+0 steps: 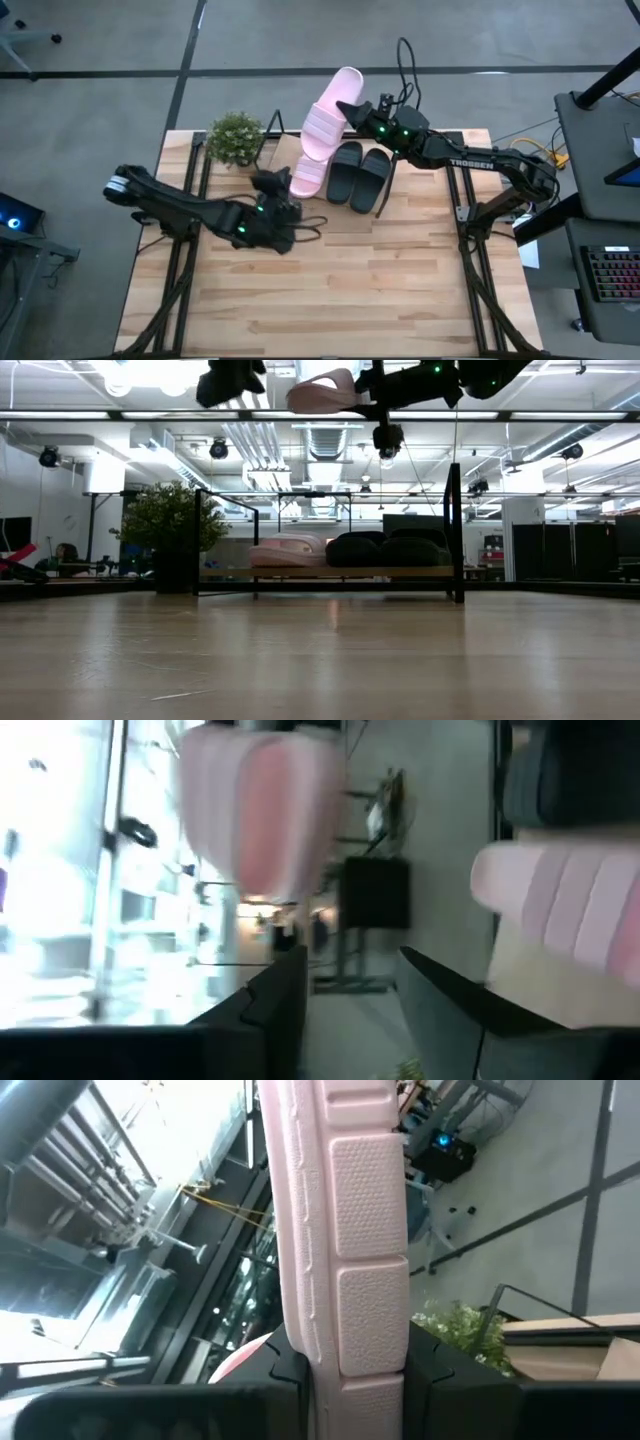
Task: Pick and place slides into the shelf
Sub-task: Put the pink slipper on the shelf
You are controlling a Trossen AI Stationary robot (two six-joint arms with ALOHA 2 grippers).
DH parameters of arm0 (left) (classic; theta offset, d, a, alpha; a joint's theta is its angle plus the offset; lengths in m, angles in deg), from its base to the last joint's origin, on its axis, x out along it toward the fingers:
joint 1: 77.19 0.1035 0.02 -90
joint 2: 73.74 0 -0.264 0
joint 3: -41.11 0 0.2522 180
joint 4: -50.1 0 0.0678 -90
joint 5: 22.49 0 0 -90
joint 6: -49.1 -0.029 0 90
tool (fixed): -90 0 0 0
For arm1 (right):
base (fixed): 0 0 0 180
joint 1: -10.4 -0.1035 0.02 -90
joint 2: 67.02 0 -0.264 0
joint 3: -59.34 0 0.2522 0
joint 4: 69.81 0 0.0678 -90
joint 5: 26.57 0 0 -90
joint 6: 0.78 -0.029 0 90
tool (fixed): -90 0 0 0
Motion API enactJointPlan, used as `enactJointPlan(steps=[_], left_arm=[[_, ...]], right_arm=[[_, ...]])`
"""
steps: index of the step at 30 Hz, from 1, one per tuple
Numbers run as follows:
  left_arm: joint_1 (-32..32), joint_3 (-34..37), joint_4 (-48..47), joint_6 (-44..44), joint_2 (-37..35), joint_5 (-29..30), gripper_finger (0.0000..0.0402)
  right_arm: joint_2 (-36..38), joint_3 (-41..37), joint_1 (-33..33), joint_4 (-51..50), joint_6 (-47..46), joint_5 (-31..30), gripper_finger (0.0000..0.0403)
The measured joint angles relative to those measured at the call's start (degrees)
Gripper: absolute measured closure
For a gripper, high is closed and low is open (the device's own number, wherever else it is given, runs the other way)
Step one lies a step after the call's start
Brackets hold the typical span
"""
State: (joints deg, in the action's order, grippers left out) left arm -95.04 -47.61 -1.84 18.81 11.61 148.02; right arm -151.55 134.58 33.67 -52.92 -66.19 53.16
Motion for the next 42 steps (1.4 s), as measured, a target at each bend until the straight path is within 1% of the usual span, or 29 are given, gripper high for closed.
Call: enactJointPlan(steps=[2,6,7,11,16,23,29,31,36,42], left_arm=[[0.0,0.1,0.3,-2.7,2.4,2.9,0.0263],[0.0,0.1,0.8,-3.1,5.6,8.8,0.0263],[0.0,0.1,1.3,-3.1,6.2,9.4,0.0263],[-0.2,0.1,6.6,-0.4,7.0,9.5,0.0263],[-0.2,-0.8,10.7,-0.3,6.5,9.6,0.0263],[0.2,-1.2,10.7,-0.6,5.1,9.6,0.0263],[0.1,-1.2,10.7,-0.9,5.1,9.6,0.0263],[0.1,-1.2,10.8,-2.1,5.3,9.6,0.0263],[0.2,-0.9,10.7,-5.4,5.4,9.6,0.0263],[0.1,-0.7,10.8,-7.3,5.4,8.6,0.0263]], right_arm=[[0.0,0.0,-0.1,0.3,0.0,0.8,0.0336],[0.0,0.0,-0.4,-0.1,-0.2,1.9,0.0336],[0.0,0.0,-0.4,-0.1,-0.2,2.0,0.0336],[0.0,0.0,-0.8,-0.2,-0.2,1.9,0.0336],[0.0,0.0,-1.1,-0.3,-0.6,1.8,0.0336],[0.0,0.1,-3.0,-0.3,-2.1,1.5,0.0336],[0.0,0.1,-4.9,-0.5,-3.0,-2.0,0.0336],[-0.3,0.1,-5.6,-0.4,-3.2,-3.4,0.0336],[-1.2,0.1,-6.6,-1.2,-4.2,-4.6,0.0336],[-2.0,0.1,-7.3,-1.4,-5.3,-4.8,0.0336]])
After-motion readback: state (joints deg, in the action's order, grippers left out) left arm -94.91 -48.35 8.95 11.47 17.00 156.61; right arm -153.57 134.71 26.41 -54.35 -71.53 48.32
